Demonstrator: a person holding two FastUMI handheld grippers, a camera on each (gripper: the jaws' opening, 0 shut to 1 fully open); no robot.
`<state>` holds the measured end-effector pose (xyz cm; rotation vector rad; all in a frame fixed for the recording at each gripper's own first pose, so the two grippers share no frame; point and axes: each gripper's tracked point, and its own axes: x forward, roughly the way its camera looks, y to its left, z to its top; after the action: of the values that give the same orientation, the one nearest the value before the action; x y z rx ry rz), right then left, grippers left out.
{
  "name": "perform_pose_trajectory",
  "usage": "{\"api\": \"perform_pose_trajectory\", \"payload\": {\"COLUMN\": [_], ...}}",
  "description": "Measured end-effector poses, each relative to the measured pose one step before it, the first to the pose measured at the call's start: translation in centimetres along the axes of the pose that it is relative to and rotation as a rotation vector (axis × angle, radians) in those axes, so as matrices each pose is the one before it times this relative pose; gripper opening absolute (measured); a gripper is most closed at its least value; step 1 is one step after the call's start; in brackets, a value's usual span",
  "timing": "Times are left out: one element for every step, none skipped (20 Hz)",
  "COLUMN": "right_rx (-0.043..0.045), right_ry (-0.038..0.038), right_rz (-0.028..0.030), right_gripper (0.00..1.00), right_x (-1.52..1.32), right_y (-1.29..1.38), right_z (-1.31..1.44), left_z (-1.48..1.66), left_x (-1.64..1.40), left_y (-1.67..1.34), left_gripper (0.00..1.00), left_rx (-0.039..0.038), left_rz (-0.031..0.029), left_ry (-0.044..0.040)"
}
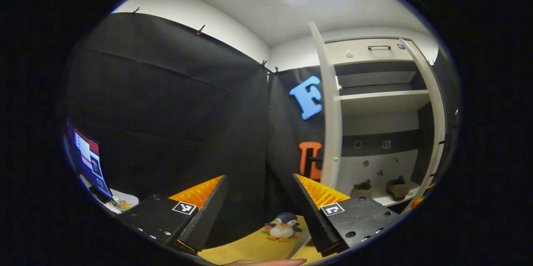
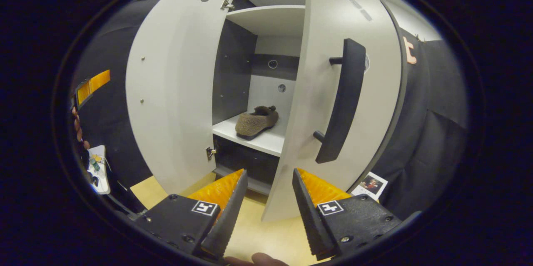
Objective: Grab one shoe with the right hand and put it into the shoe cabinet, grab the other shoe with the left hand and put it into the shoe cabinet; then close the right door with the right hand and the left door with the left hand.
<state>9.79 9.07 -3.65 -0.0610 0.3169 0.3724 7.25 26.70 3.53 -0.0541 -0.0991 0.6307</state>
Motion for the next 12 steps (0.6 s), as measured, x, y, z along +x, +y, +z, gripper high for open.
{"api": "perform_pose_trajectory", "payload": {"right_rx": [-0.00525,0.00065,0.00293,0.0028,0.00542,0.0087,0.01174,0.01287,0.01267,0.01235,0.00752,0.00161], "right_ry": [-0.00247,0.0,0.0058,0.00667,0.00308,0.00264,0.0063,0.01018,0.01015,0.00735,0.00831,0.00609], "right_rz": [-0.00429,-0.00751,-0.00974,-0.01467,-0.01644,-0.01743,-0.01393,-0.01002,-0.00781,-0.00336,0.00171,0.00264], "right_gripper": [0.73,0.73,0.73,0.73,0.72,0.72,0.72,0.73,0.73,0.73,0.73,0.73], "right_x": [-0.009,0.119,0.025,-0.138,-0.227,-0.173,-0.116,-0.044,0.056,0.07,0.129,0.055], "right_y": [-0.082,-0.107,-0.229,-0.631,-0.813,-0.846,-0.637,-0.387,-0.35,-0.283,-0.106,0.041], "right_z": [0.199,0.019,-0.051,-0.171,-0.131,-0.172,-0.247,-0.313,-0.287,-0.184,-0.209,-0.193], "left_z": [-1.493,-1.667,-1.437,-1.459,-0.845,0.554,0.892,0.617,0.29,-0.218,-0.219,-0.223], "left_x": [1.191,0.869,0.589,0.949,0.111,0.315,-0.356,-0.334,-0.142,0.177,0.029,-0.045], "left_y": [-0.346,-0.759,-1.078,-0.987,-0.944,0.225,0.206,0.185,0.092,-0.157,-0.124,-0.167], "left_gripper": [0.93,0.8,0.93,0.93,0.94,1.0,0.9,0.81,0.92,0.81,0.81,0.81], "left_rx": [0.00503,0.00087,0.0086,0.0178,0.02638,0.04156,0.04635,0.04352,0.0256,0.00221,-0.01915,-0.03617], "left_rz": [-0.03816,-0.04126,-0.04298,-0.03092,-0.0268,0.0243,0.02552,0.0171,0.00688,-0.00058,-0.00267,-0.00558], "left_ry": [0.0447,0.0625,0.06617,0.05871,0.03284,-0.01638,-0.04338,-0.0318,-0.01709,0.00008,0.01539,0.02106]}}
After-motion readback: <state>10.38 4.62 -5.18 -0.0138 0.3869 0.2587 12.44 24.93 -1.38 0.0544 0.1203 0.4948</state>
